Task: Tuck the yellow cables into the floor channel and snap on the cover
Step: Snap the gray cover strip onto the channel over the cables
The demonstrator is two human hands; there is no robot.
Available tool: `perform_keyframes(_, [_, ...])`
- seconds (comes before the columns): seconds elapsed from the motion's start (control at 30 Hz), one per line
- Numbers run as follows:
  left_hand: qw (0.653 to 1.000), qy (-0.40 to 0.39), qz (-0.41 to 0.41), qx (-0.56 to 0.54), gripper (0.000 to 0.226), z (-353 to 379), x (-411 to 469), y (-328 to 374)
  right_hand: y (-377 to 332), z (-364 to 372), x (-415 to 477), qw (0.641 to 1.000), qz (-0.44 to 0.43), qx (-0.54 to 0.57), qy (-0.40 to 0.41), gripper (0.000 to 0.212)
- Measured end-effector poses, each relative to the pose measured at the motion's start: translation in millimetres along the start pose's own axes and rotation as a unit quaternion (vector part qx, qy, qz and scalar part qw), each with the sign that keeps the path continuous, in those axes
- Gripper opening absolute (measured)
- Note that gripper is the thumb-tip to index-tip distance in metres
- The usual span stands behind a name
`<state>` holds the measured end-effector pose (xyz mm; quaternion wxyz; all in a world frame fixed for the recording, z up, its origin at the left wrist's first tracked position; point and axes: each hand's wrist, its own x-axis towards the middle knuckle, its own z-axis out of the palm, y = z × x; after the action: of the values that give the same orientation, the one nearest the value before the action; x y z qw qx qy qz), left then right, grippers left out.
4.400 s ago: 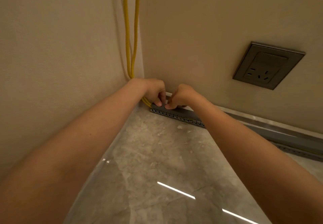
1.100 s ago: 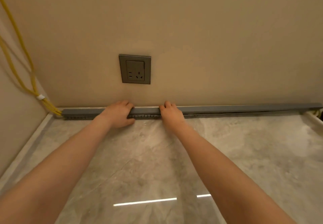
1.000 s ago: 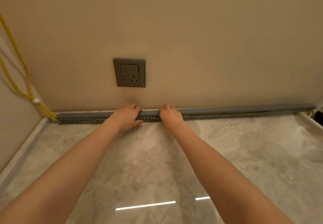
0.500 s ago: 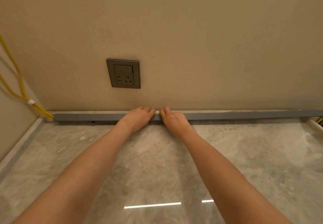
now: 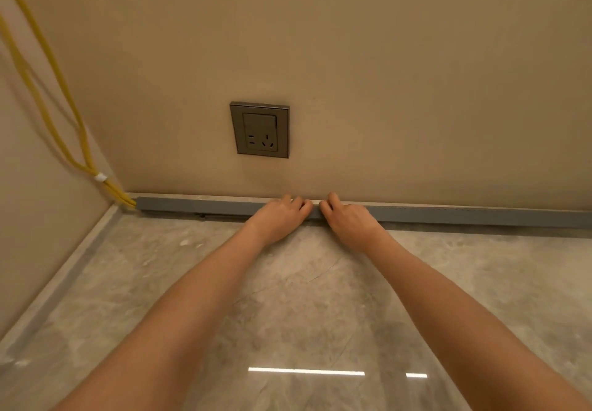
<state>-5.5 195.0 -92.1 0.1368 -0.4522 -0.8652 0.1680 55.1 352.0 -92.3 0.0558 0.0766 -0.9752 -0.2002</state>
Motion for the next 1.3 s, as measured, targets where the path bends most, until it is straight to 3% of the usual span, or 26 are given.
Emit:
perform_keyframes(0.1, [1.0, 0.002, 0.012, 0.026, 0.032, 5.6, -4.1, -2.0, 0.4, 11.3, 2.3, 0.994, -0.009, -0.055, 0.096, 0.044])
perform_keyframes(0.2, [0.998, 0.036, 0.007, 0.046, 0.023, 8.9, -3.4, -2.3, 2.1, 21.0, 6.9, 0.988, -0.008, -0.072, 0.135, 0.059])
perform_keyframes(0.3, [0.999, 0.041, 0.001, 0.025, 0.039, 5.3, -2.4, 1.3, 3.3, 24.1, 6.0, 0.98, -0.027, -0.089, 0.176, 0.048])
perform_keyframes(0.43, [0.998, 0.042, 0.02, 0.05, 0.029, 4.3, -1.0, -4.1, 1.9, 26.2, 6.8, 0.979, -0.023, -0.052, 0.193, 0.021])
perform_keyframes(0.57, [0.996, 0.023, 0.021, 0.083, 0.038, 7.9, -3.7, -3.4, 0.4, 29.2, 5.9, 0.977, -0.012, -0.056, 0.204, 0.025])
perform_keyframes(0.77, [0.997, 0.038, 0.0, 0.066, 0.054, 12.4, -5.3, 7.5, -2.1, 30.9, 3.0, 0.983, 0.01, -0.064, 0.172, 0.016])
perform_keyframes(0.9, [0.999, -0.039, -0.03, 0.011, 0.054, 15.9, -5.2, 11.5, -4.3, 18.6, -0.5, 0.991, 0.004, -0.034, 0.126, 0.021])
perform_keyframes(1.03, [0.998, -0.041, -0.044, -0.005, 0.056, 11.2, -5.5, 10.2, -1.4, 11.7, -8.5, 0.995, 0.02, 0.007, 0.098, 0.04])
perform_keyframes(1.17, [0.995, -0.032, -0.075, -0.063, 0.059, 12.6, -12.4, 9.9, -5.3, 7.3, -13.0, 0.994, 0.047, 0.094, 0.001, 0.035])
perform_keyframes(1.3, [0.994, -0.044, -0.077, -0.062, 0.058, 7.1, -13.3, 7.7, -3.3, -3.9, -16.0, 0.987, 0.08, 0.143, -0.007, 0.031])
